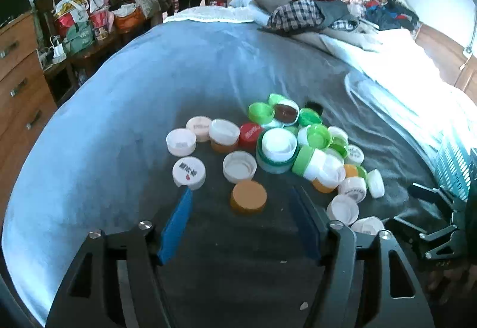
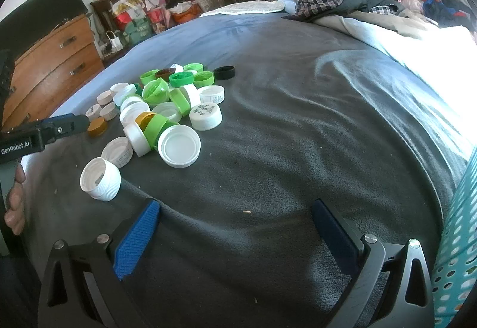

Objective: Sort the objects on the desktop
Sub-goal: 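Grasp a tan cap with the left gripper while the right gripper grasps a white cap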

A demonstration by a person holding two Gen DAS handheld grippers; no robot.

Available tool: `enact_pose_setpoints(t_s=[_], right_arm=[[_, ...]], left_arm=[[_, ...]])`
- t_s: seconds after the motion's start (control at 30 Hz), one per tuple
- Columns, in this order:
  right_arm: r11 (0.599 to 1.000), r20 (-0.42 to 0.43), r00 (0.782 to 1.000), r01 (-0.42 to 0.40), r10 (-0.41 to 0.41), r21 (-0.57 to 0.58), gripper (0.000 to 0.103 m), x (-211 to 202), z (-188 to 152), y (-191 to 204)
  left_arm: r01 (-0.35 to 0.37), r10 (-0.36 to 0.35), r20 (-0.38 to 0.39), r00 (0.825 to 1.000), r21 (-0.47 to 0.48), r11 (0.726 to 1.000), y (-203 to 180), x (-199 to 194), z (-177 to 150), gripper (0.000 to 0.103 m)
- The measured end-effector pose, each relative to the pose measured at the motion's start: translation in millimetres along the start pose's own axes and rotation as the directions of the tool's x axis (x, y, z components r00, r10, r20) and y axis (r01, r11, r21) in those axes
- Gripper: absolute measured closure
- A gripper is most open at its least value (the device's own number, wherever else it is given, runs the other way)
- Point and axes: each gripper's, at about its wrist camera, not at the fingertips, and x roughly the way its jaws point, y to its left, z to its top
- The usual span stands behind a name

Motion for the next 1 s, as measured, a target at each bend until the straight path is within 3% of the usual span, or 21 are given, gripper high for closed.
enact_pose_setpoints(t_s=[0.17,0.23,0.3,0.4,0.53,0.8,0.87,1.0], right_arm=[[1.0,-0.002,1.0,-0.004,0.004,0.001,0.0,0,0,-1],[1.0,-0.006,1.0,-0.003,0.003,-0.001,0.0,0,1,-1],[1.0,-0.015,1.0,-0.004,0.004,-0.008,0.0,0,2,-1],[0.999,-0.033,0.999,-0.004,0.002,-0.031,0.006,-3,5,3],[0.994,-0.041,0.996,-0.077,0.074,-0.078,0.048,-5,18,11],[0.975,-0.087,0.99,-0.125,0.11,-0.185,0.049,26,43,35],[0.973,-0.097,0.989,-0.127,0.11,-0.19,0.068,28,47,36],[0.977,-0.095,0.992,-0.1,0.083,-0.19,0.069,19,48,39]], left_arm=[[-0.033,0.034,-0.06,0.998,0.009,0.999,2,22,1,0.044],[-0.061,0.063,-0.082,0.995,0.027,0.998,0,29,0,0.069],[-0.066,0.069,-0.078,0.995,0.044,0.997,-4,30,1,0.078],[-0.073,0.076,-0.063,0.995,0.048,0.996,-5,27,0,0.078],[-0.053,0.054,-0.054,0.997,0.016,0.998,1,23,-2,0.078],[-0.012,0.01,-0.066,0.998,-0.031,0.999,7,24,2,0.078],[-0.012,0.01,-0.064,0.998,-0.034,0.999,8,23,4,0.078],[-0.002,0.001,-0.035,0.999,-0.031,1.0,6,12,6,0.078]])
